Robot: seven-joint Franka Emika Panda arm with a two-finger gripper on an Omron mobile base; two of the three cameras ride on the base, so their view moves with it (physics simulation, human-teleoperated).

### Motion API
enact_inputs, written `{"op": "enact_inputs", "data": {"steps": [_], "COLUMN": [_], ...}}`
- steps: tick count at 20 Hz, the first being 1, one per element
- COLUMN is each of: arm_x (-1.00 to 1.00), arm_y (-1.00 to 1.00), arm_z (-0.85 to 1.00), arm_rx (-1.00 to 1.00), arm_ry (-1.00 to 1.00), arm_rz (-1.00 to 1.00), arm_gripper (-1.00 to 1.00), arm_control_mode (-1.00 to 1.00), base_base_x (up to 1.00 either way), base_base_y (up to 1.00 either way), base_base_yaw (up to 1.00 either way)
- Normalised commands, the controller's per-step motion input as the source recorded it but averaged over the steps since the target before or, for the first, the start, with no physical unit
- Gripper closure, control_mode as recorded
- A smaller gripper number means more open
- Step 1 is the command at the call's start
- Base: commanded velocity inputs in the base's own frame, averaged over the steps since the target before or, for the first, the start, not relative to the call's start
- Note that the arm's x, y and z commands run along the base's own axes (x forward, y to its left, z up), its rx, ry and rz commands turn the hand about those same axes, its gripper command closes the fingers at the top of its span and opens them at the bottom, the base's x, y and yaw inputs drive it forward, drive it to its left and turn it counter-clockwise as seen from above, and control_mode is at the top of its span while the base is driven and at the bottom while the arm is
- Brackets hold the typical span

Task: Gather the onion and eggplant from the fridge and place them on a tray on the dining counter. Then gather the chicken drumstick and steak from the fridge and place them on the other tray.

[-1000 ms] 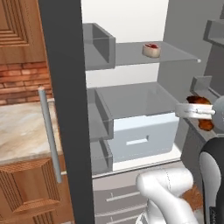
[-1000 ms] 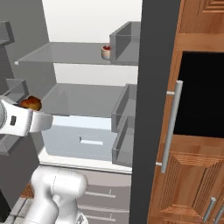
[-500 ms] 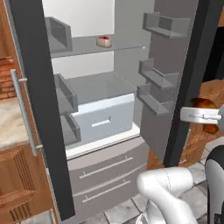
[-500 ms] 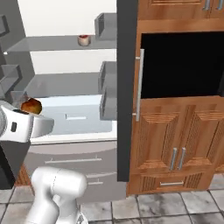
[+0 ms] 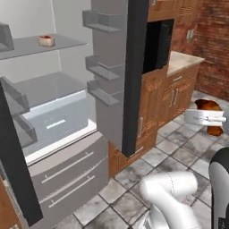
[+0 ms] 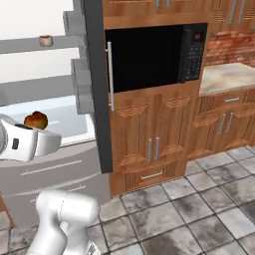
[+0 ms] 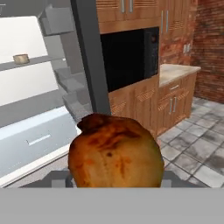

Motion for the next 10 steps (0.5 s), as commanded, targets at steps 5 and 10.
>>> {"op": "enact_inputs", "data": {"steps": [5,10], "arm_x": [0.00,0.00], "arm_y": [0.00,0.00], "arm_z": [0.00,0.00], "arm_rx": [0.00,0.00], "arm_ry": [0.00,0.00], "arm_rz": [0.00,0.00], "arm_gripper": [1.00,1.00], "arm_control_mode": [1.00,1.00], "base_base_x": [-0.36,0.14], "base_base_y": [-0.54,-0.61], "base_base_yaw": [-0.44,-0.50]}}
